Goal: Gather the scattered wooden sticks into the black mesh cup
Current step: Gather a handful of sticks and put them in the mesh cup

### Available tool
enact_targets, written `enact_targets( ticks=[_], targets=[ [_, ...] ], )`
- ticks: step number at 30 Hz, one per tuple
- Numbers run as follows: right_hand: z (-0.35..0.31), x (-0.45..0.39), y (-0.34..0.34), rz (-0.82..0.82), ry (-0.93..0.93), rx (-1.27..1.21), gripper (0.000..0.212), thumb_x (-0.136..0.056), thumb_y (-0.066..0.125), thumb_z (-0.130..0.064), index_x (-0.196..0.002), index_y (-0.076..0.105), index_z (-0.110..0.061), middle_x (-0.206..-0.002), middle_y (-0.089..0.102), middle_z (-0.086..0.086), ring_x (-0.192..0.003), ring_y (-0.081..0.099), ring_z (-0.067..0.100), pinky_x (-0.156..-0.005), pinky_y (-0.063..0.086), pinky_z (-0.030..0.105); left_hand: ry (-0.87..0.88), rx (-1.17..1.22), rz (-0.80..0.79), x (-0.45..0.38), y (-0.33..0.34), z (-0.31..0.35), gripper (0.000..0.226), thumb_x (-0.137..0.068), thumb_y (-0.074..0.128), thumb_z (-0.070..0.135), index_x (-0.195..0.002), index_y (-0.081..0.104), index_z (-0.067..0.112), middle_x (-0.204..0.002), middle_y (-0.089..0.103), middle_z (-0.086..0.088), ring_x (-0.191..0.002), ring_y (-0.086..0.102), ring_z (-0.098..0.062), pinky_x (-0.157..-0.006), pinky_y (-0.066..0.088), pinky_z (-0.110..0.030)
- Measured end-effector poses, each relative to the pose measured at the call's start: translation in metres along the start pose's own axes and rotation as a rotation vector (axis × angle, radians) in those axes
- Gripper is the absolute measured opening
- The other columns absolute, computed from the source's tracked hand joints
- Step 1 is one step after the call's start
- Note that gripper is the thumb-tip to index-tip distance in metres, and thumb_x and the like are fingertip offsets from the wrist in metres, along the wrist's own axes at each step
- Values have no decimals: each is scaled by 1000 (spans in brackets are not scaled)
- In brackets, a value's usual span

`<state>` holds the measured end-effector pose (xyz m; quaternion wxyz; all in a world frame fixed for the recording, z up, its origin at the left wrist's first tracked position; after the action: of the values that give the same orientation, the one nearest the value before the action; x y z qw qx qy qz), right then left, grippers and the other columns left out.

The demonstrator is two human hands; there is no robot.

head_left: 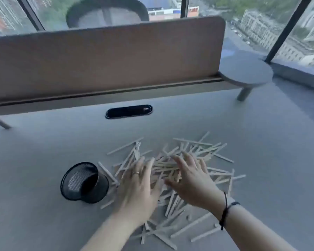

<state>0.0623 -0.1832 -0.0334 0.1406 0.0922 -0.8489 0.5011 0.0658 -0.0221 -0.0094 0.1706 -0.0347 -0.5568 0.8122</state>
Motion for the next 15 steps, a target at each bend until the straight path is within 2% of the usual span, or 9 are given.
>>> enact_targets(
  ticks=[2,5,8,10,12,15],
  targets=[
    [8,-2,23,107,-67,191,73,-90,32,-75,-153,15,-40,-167,11,5,-155,-2,26,-124,-2,52,29,-20,44,3,28,-9,73,-94,26,67,-154,27,25,-166,17,-6,-151,20,-26,-119,20,-41],
    [11,2,39,310,-175,227,65,-92,30,-72,-149,32,-39,-163,29,3,-154,16,24,-124,8,53,133,-5,189,8,59,-17,64,-98,32,60,-147,41,19,-163,26,-10,-149,27,-31,-113,38,-54],
    [12,9,36,498,-240,173,56,-94,37,-66,-140,47,-35,-151,47,-3,-146,35,20,-122,16,53,199,-7,364,14,57,-12,56,-97,44,52,-141,48,17,-156,41,-11,-139,45,-31,-97,53,-49],
    [12,10,35,541,-266,198,55,-93,33,-63,-135,51,-32,-145,52,-5,-141,41,18,-122,16,52,207,-39,432,12,54,-11,53,-97,45,52,-140,48,22,-154,43,-6,-132,52,-29,-91,56,-46],
    [8,8,38,535,-303,242,57,-89,27,-59,-133,51,-31,-141,54,-5,-138,43,19,-121,16,51,197,-80,442,8,56,-12,50,-97,43,55,-139,46,27,-154,41,-2,-130,54,-27,-91,54,-45],
    [10,14,37,554,-287,225,53,-92,34,-61,-131,53,-31,-137,57,-4,-133,47,20,-120,18,51,208,-73,471,14,53,-14,47,-98,42,54,-136,50,28,-152,44,3,-125,58,-26,-87,55,-44]
  ],
)
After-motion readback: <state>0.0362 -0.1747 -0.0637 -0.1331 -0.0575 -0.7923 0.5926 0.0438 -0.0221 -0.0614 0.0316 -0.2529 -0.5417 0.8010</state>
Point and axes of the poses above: each hand's wrist, its own x-axis away from the middle knuckle, its own y-axis out of the palm, z = x × y, the point moved 7 cm from there along -x, towards the middle knuckle
